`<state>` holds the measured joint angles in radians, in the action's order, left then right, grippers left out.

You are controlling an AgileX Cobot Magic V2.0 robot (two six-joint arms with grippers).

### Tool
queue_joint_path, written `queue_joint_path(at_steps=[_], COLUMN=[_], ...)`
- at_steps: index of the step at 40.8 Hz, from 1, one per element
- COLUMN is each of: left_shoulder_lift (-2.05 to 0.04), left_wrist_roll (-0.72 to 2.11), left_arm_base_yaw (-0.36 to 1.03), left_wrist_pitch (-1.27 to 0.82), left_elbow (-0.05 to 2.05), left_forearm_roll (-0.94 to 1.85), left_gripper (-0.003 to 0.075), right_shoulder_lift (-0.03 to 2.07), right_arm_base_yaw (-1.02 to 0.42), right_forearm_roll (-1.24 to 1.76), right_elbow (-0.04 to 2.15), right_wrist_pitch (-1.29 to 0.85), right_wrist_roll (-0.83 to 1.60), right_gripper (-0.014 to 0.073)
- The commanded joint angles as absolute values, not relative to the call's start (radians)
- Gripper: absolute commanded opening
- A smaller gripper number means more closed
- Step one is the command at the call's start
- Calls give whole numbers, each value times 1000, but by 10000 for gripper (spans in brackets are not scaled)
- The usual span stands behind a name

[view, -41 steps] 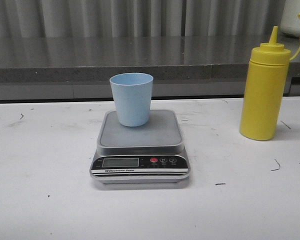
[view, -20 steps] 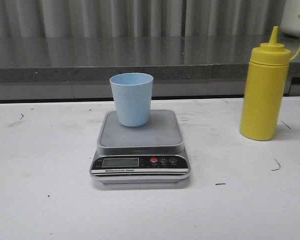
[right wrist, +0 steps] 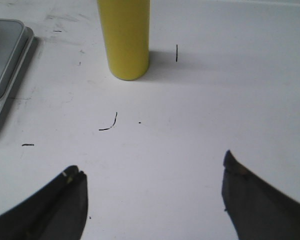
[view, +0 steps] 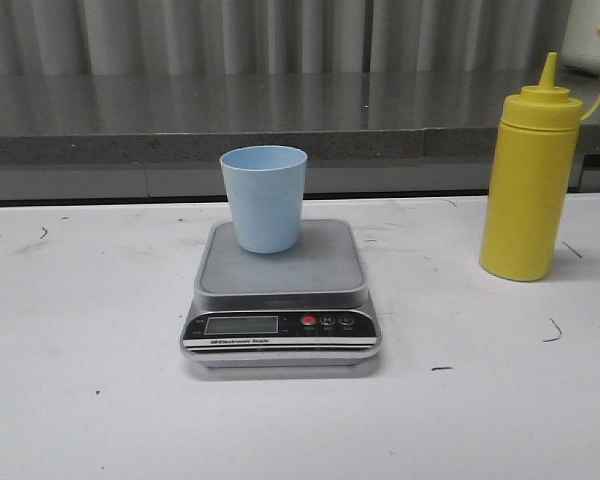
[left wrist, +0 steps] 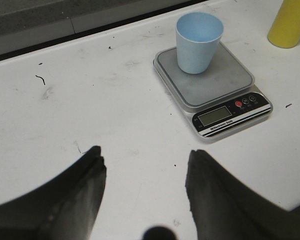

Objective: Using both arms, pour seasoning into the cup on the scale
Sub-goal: 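Move the right gripper to the yellow squeeze bottle and grasp it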

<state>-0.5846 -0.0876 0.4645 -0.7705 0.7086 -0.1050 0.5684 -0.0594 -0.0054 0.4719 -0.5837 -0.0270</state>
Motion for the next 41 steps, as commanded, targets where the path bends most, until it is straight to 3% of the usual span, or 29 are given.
queue_joint_path(at_steps=[1, 18, 27, 41], left_shoulder_lift=[-587, -587, -587, -587], left_wrist_roll=[-92, -92, -92, -92], left_arm_base_yaw=[472, 472, 472, 472], left_wrist_pitch=[-705, -705, -705, -705], left_elbow=[735, 735, 735, 735], left_forearm_roll=[-100, -100, -100, -100], left_gripper=[365, 364, 364, 365], right_shoulder_lift=[576, 736, 903, 1183], right_arm_base_yaw=[-53, -211, -221, -221], right_forearm_roll=[-18, -16, 28, 28], right_elbow=[498, 498, 478, 271], right_wrist_pitch=[-498, -269, -112, 591], right_wrist_roll=[-12, 42, 14, 14], right_gripper=[603, 601, 601, 601])
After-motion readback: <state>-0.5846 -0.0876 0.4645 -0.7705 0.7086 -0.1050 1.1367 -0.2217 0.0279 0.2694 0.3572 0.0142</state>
